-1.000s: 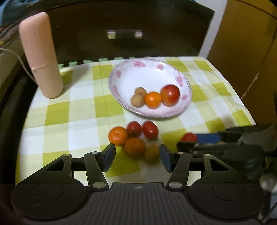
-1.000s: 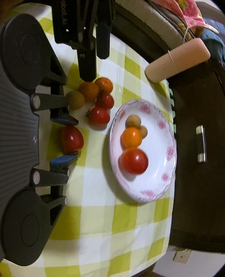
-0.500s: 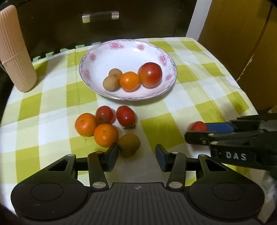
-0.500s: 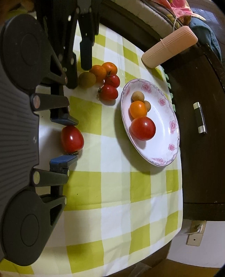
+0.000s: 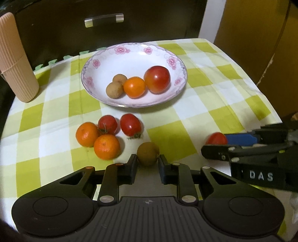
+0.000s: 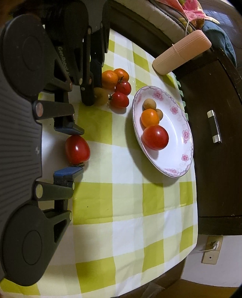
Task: Organize fruits
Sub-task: 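Grasp a brown longan with the left gripper while the right holds the cherry tomato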
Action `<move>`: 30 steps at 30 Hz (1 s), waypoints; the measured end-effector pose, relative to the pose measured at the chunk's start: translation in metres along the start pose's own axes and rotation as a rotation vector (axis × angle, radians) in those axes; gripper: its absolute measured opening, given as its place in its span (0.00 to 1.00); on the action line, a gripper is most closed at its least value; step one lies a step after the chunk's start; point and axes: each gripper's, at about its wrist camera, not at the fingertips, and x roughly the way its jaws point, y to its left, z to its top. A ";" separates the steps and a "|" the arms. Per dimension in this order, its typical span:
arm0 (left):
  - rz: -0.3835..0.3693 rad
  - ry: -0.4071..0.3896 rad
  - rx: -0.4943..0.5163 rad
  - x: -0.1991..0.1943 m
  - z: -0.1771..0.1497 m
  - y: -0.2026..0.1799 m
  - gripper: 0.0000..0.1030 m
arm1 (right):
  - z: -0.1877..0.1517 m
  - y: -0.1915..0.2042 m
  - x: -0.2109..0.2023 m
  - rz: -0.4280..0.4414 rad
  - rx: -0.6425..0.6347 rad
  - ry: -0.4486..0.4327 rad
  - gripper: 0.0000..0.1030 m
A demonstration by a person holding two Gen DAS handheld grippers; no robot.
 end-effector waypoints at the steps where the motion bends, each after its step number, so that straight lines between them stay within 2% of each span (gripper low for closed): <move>1: 0.000 0.003 0.006 -0.002 -0.003 -0.001 0.31 | -0.001 0.001 -0.001 0.001 -0.002 0.000 0.34; 8: 0.017 0.060 0.027 -0.018 -0.031 0.006 0.31 | -0.015 0.010 -0.008 0.008 -0.031 0.034 0.34; 12: 0.013 0.056 0.013 -0.020 -0.033 0.008 0.33 | -0.026 0.018 -0.012 -0.006 -0.072 0.042 0.34; 21: -0.006 0.025 -0.007 -0.017 -0.027 0.010 0.55 | -0.028 0.018 -0.013 -0.014 -0.073 0.039 0.36; 25: -0.013 0.007 -0.004 -0.017 -0.021 0.009 0.55 | -0.027 0.020 -0.012 -0.015 -0.078 0.037 0.37; 30: 0.008 0.035 -0.007 -0.013 -0.023 0.010 0.51 | -0.029 0.018 -0.012 -0.015 -0.081 0.031 0.38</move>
